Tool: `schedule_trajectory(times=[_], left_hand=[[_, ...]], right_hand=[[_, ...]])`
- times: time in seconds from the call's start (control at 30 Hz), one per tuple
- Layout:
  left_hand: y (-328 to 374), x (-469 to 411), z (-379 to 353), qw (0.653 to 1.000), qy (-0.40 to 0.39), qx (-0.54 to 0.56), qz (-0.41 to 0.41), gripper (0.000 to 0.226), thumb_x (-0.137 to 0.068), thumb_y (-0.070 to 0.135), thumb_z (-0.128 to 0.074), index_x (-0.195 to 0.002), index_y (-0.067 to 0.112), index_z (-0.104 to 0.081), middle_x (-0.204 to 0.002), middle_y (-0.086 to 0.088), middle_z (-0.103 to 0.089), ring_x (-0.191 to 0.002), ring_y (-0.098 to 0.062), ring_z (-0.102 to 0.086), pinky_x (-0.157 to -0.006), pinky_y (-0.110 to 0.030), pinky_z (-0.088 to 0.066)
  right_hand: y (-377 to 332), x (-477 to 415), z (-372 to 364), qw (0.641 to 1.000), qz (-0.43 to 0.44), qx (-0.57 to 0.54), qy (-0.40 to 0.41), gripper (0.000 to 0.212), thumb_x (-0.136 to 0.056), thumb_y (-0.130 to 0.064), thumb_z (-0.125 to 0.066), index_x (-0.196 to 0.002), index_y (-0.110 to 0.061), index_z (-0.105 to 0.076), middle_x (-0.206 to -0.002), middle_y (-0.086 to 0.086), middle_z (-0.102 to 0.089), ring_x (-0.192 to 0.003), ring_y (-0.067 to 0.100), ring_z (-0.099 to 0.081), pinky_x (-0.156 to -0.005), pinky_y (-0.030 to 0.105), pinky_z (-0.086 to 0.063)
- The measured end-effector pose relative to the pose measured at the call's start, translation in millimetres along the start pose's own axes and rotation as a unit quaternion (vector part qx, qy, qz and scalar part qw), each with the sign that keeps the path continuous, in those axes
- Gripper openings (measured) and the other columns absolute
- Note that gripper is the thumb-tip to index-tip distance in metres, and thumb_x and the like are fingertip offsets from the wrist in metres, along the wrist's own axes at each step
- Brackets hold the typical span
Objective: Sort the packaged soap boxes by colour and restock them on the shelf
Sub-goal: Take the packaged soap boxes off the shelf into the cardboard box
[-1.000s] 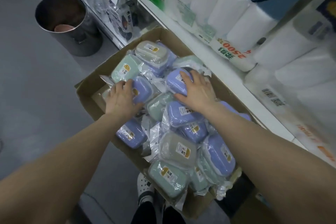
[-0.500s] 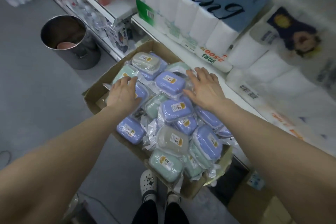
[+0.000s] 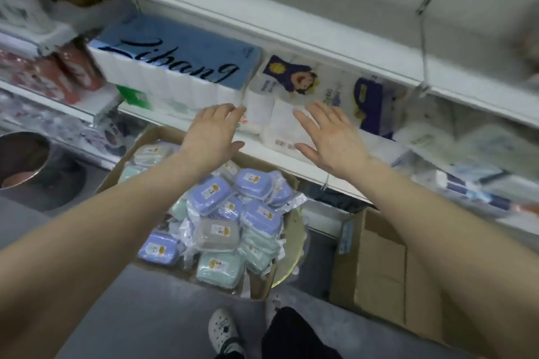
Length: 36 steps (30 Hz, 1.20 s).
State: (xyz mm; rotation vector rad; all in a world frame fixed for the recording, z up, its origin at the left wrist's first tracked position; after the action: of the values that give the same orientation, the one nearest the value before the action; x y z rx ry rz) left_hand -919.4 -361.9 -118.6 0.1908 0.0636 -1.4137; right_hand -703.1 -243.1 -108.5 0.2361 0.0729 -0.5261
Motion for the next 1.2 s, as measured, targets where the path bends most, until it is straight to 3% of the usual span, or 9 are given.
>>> schedule_trajectory(times=[0.13,0.33,0.6,0.73,0.83,0.93,1.03,1.1,1.2], left_hand=[[72.8,-49.3,52.2,0.993,0.065,-0.001,-0.096,0.068,-0.08,0.033,-0.073,-0.138,0.009,-0.046,-0.132,-0.015,-0.053,-0.118,-0.038,-0.051,-0.101,-0.047,-0.04],[202.8,-123.5,105.5,0.969,0.138,0.009,-0.204,0.063,-0.078,0.029,-0.076,-0.133,0.009,-0.052,-0.127,-0.015,-0.057,-0.112,-0.037,-0.055,-0.096,-0.045,-0.043],[394.7,-210.3,115.9,0.948,0.134,0.032,-0.286,0.067,-0.09,0.041,-0.059,-0.147,0.016,-0.034,-0.147,-0.009,-0.039,-0.131,-0.031,-0.038,-0.102,-0.042,-0.036],[470.1,-250.8,97.1,0.937,0.14,0.014,-0.32,0.071,-0.086,0.041,-0.063,-0.146,0.018,-0.033,-0.149,-0.009,-0.036,-0.134,-0.03,-0.035,-0.104,-0.042,-0.036],[511.7,-281.4,82.1,0.937,0.121,-0.001,-0.329,0.075,-0.083,0.038,-0.067,-0.146,0.017,-0.034,-0.152,-0.01,-0.031,-0.14,-0.032,-0.028,-0.114,-0.044,-0.026],[542.0,-310.2,71.5,0.932,0.124,-0.006,-0.341,0.081,-0.079,0.036,-0.073,-0.146,0.012,-0.037,-0.152,-0.014,-0.034,-0.141,-0.034,-0.029,-0.115,-0.047,-0.026],[560.8,-334.6,62.8,0.941,0.066,-0.028,-0.332,0.092,-0.083,0.043,-0.069,-0.153,0.014,-0.017,-0.157,-0.01,-0.023,-0.146,-0.029,-0.017,-0.119,-0.04,-0.011],[566.6,-341.2,63.4,0.942,0.047,-0.046,-0.33,0.096,-0.08,0.047,-0.071,-0.152,0.012,-0.017,-0.151,-0.011,-0.032,-0.14,-0.029,-0.026,-0.118,-0.038,-0.011],[561.0,-338.4,68.1,0.942,0.069,-0.039,-0.326,0.087,-0.073,0.04,-0.078,-0.144,0.014,-0.034,-0.132,-0.01,-0.045,-0.121,-0.032,-0.043,-0.109,-0.037,-0.026]], right_hand=[[70.9,53.0,50.7,0.996,-0.065,0.042,0.054,0.065,-0.093,-0.05,-0.039,-0.145,-0.012,-0.041,-0.141,0.017,-0.049,-0.135,0.036,-0.041,-0.111,0.049,-0.03],[190.9,134.1,121.9,0.968,-0.178,0.115,0.135,0.058,-0.094,-0.045,-0.045,-0.141,-0.011,-0.047,-0.136,0.019,-0.052,-0.128,0.038,-0.047,-0.104,0.049,-0.036],[344.6,248.6,147.4,0.935,-0.304,0.146,0.108,0.064,-0.092,-0.048,-0.039,-0.146,-0.014,-0.042,-0.14,0.02,-0.049,-0.133,0.039,-0.043,-0.104,0.048,-0.035],[404.6,284.2,134.5,0.923,-0.347,0.147,0.079,0.067,-0.089,-0.051,-0.036,-0.144,-0.013,-0.043,-0.14,0.021,-0.049,-0.131,0.04,-0.043,-0.106,0.049,-0.031],[436.2,295.8,122.9,0.922,-0.357,0.141,0.06,0.069,-0.087,-0.052,-0.033,-0.142,-0.012,-0.044,-0.134,0.021,-0.052,-0.125,0.04,-0.046,-0.105,0.05,-0.033],[462.2,300.6,113.9,0.926,-0.345,0.138,0.072,0.067,-0.087,-0.049,-0.04,-0.141,-0.011,-0.047,-0.129,0.022,-0.054,-0.125,0.042,-0.048,-0.1,0.052,-0.039],[483.6,298.8,107.4,0.929,-0.337,0.13,0.074,0.068,-0.085,-0.048,-0.043,-0.141,-0.01,-0.047,-0.133,0.022,-0.054,-0.126,0.042,-0.048,-0.097,0.051,-0.04],[495.5,294.1,104.3,0.932,-0.333,0.119,0.075,0.066,-0.086,-0.047,-0.046,-0.14,-0.01,-0.048,-0.133,0.021,-0.054,-0.126,0.041,-0.05,-0.096,0.051,-0.042],[511.4,281.2,101.3,0.936,-0.323,0.104,0.088,0.062,-0.089,-0.046,-0.049,-0.14,-0.012,-0.048,-0.133,0.02,-0.055,-0.124,0.04,-0.051,-0.095,0.052,-0.046]])
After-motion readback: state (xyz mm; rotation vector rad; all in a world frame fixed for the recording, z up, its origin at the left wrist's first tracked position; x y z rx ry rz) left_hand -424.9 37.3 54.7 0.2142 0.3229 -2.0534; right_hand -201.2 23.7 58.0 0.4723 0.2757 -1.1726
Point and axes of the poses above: each hand's wrist, its own x-axis away from the middle knuckle, its own z-axis out of the back of the hand, y = z × x, the point moved 3 cm from there along -x, towards the middle knuckle
